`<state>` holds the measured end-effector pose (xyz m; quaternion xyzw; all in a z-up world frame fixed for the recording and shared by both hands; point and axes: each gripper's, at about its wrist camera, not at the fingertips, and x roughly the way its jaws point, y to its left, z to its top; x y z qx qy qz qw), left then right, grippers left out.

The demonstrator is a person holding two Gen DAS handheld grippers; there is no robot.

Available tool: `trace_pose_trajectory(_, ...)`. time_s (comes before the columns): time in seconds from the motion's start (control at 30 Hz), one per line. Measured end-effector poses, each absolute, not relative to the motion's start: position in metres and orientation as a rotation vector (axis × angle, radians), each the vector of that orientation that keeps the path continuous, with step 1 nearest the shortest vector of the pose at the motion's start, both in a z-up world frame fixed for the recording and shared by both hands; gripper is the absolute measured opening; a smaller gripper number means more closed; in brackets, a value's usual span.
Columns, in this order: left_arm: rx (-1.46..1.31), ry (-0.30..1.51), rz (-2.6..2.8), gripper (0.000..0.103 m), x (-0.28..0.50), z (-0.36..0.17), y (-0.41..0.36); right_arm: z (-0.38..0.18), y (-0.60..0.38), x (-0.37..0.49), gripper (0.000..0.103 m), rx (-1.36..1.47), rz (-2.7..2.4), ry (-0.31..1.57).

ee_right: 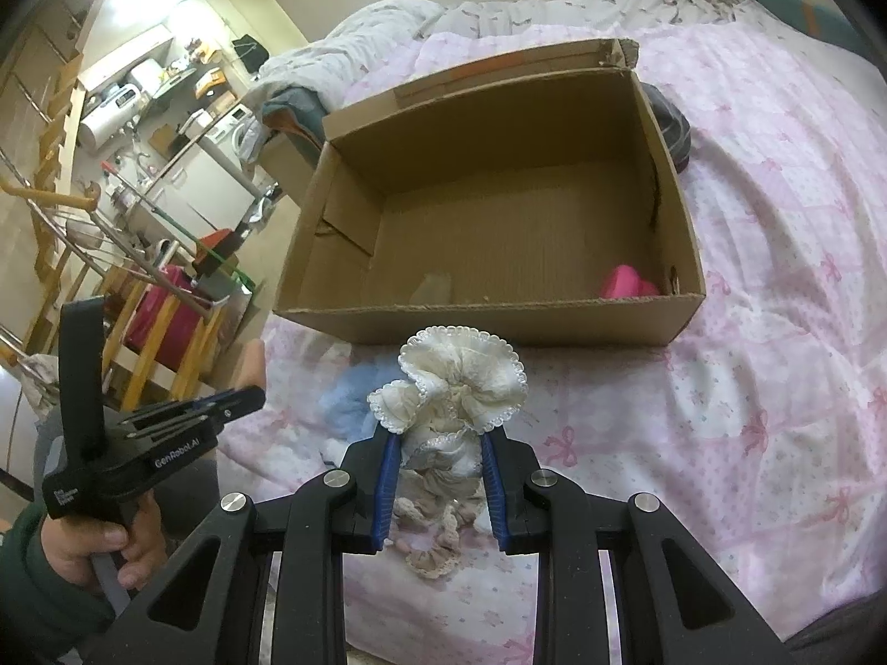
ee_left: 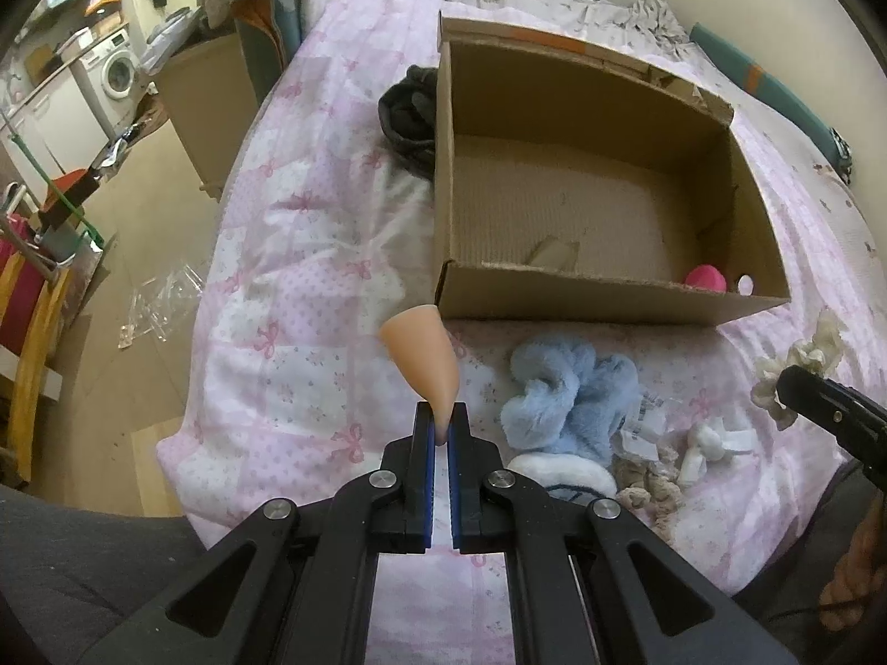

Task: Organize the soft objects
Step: 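Carry the roller with the left gripper and the hair tie with the right over the box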

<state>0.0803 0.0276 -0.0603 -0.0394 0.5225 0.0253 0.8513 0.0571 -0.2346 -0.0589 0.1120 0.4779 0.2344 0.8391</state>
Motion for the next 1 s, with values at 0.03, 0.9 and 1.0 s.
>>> trace_pose_trajectory(0.03, -0.091, 1.091, 0.05, 0.004, 0.08, -0.057, 0.027, -0.058, -0.235, 0.057, 0.029, 0.239, 0.497, 1.005)
trace_pose_trajectory(0.9, -0.031, 0.917, 0.035, 0.004, 0.138, 0.015, -0.005, -0.013, -0.26, 0.107, 0.029, 0.35, 0.52, 0.834)
trace_pose_trajectory(1.0, -0.015, 0.9, 0.036, 0.004, 0.15, 0.019, -0.013, -0.01, -0.259, 0.125, 0.029, 0.338, 0.52, 0.825)
